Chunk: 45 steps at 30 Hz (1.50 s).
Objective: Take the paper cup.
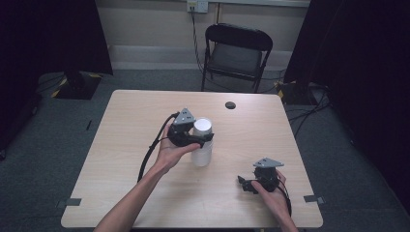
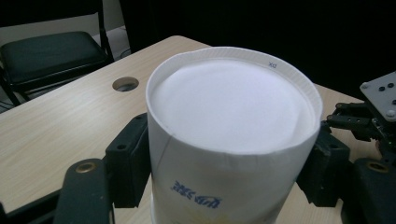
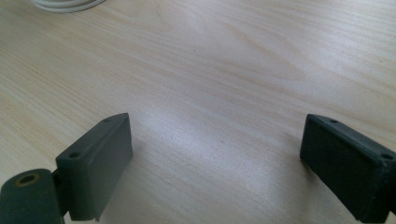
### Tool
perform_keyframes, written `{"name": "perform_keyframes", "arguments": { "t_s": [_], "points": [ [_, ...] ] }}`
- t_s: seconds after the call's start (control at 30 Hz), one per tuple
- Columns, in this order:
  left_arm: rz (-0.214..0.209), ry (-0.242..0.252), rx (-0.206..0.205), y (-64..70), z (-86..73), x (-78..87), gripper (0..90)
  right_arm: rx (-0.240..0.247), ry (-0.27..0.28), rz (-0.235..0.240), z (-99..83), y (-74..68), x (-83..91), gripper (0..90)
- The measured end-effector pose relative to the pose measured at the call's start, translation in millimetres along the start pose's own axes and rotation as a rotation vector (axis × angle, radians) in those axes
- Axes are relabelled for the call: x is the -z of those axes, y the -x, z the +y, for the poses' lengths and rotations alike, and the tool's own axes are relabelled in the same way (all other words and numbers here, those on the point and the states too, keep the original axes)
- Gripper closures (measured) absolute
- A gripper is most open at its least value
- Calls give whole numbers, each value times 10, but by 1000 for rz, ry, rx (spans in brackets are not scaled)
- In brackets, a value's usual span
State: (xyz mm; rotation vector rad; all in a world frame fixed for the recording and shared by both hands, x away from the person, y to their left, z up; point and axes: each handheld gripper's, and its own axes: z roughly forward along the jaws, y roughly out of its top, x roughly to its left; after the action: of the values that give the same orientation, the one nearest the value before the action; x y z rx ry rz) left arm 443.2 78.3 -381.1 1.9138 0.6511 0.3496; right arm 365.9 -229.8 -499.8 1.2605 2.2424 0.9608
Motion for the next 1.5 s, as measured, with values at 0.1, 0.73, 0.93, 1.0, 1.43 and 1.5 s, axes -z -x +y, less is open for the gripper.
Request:
{"name": "perform_keyframes", "arguments": {
  "t_s": [0.1, 0.73, 0.93, 1.0, 1.43, 1.5],
  "points": [
    [4, -8, -6, 4, 0, -3, 300, 0, 0, 0, 0, 0, 0, 88],
    [3, 13, -10, 25, 51, 44, 295, 0, 0, 0, 0, 0, 0, 88],
    [-1, 22, -6, 25, 64, 55, 290, 0, 0, 0, 0, 0, 0, 88],
    [3, 13, -8, 26, 57, 56, 333, 0, 0, 0, 0, 0, 0, 88],
    [-2, 48, -8, 21, 157, 140, 338, 0, 0, 0, 0, 0, 0, 88],
    [-7, 47, -3, 21, 174, 150, 339, 0, 0, 0, 0, 0, 0, 88]
  ]
}}
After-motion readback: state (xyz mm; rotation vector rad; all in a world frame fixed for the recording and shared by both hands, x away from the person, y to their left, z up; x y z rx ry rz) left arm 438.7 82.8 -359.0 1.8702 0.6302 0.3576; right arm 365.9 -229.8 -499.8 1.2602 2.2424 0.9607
